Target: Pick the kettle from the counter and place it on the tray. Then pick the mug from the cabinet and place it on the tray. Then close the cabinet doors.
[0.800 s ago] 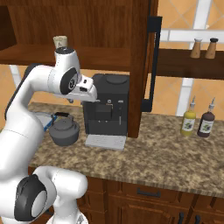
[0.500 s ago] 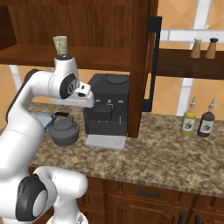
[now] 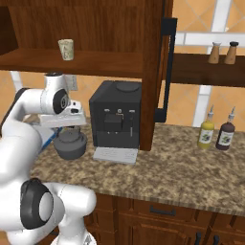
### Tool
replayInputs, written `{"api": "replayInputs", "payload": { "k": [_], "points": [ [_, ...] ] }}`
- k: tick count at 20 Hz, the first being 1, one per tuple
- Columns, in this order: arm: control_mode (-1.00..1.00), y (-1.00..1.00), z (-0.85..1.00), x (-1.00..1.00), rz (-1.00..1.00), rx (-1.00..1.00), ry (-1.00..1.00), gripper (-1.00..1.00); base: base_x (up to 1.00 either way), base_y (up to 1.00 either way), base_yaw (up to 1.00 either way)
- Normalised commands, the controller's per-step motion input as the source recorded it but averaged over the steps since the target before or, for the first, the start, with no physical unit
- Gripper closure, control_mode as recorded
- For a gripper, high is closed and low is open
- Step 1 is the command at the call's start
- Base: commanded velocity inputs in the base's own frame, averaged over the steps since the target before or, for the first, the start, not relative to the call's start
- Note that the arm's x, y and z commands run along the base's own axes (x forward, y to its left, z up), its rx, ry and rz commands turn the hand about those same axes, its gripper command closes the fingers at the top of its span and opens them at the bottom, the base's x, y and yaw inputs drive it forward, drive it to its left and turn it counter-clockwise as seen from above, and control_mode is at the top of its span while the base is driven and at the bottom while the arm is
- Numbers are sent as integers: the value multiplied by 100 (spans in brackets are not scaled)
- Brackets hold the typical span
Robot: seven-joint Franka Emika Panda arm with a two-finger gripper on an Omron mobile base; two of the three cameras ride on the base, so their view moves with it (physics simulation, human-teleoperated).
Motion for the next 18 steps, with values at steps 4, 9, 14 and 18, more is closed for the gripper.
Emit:
{"api": "replayInputs", "payload": {
  "k": [4, 9, 14, 18],
  "points": [
    [-100, 44, -3, 4, 30, -4, -22, -100, 0, 0, 0],
    [-100, 26, 0, 11, 37, -1, -37, -100, 0, 0, 0],
    [-100, 7, 0, 39, 23, -2, -9, -100, 0, 0, 0],
    [-100, 7, 0, 46, 19, -2, 0, -100, 0, 0, 0]
  ]
}}
